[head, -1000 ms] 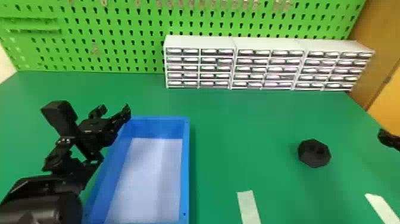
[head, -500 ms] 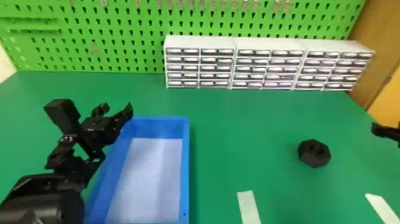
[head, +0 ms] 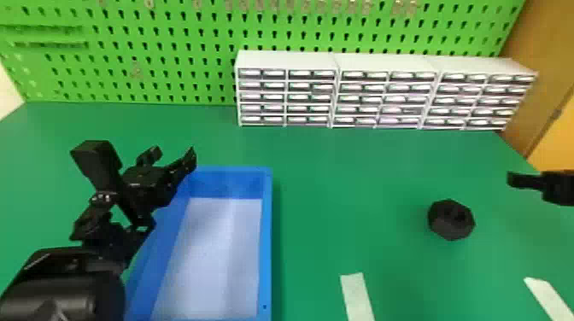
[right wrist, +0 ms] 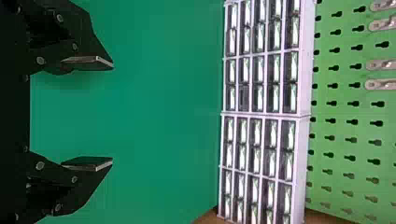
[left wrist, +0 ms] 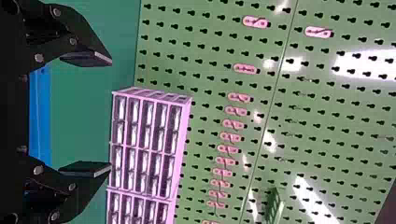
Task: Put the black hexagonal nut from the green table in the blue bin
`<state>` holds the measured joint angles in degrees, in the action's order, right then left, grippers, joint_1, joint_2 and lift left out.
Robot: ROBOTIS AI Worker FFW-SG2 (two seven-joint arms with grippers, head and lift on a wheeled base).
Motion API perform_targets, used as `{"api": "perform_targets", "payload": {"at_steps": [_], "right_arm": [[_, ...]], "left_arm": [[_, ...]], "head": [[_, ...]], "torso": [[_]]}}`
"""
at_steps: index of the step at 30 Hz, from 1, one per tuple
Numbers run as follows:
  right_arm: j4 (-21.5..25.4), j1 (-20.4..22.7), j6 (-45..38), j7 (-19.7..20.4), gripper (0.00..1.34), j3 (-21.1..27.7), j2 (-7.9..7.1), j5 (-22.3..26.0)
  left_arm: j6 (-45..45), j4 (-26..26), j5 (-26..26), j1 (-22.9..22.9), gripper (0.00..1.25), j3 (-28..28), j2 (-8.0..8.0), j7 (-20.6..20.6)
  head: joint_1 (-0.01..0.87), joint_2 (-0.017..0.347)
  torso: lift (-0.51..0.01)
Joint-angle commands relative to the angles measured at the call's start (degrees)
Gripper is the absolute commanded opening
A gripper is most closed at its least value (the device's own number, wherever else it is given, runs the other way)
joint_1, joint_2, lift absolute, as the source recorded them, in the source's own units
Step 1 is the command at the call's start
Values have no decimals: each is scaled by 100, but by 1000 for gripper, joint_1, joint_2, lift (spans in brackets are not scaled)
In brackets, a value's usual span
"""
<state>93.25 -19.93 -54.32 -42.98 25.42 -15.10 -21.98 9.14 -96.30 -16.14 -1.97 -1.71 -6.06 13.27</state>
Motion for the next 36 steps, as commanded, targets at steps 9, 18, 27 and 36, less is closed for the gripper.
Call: {"api": "perform_targets", "payload": {"at_steps": [9,18,27,36], "right_arm": [[-510,-574,-606,0,808,-634,-20,-491],[-844,-864,-1063,-9,808,-1056,16,-693],[-1178,-1040,-1345,-9,808,-1417,24,-711],[-1442,-1066,-1441,-26,810,-1531,60,-746]], "left_arm": [[0,-3,23,4,792,13,0,9],[0,-3,23,4,792,4,0,9],[0,-3,14,4,792,13,0,9],[0,-3,-3,4,792,13,0,9]], "head": [[691,9],[691,9],[691,9],[691,9]], "torso": [[-97],[-97],[-97],[-97]]}}
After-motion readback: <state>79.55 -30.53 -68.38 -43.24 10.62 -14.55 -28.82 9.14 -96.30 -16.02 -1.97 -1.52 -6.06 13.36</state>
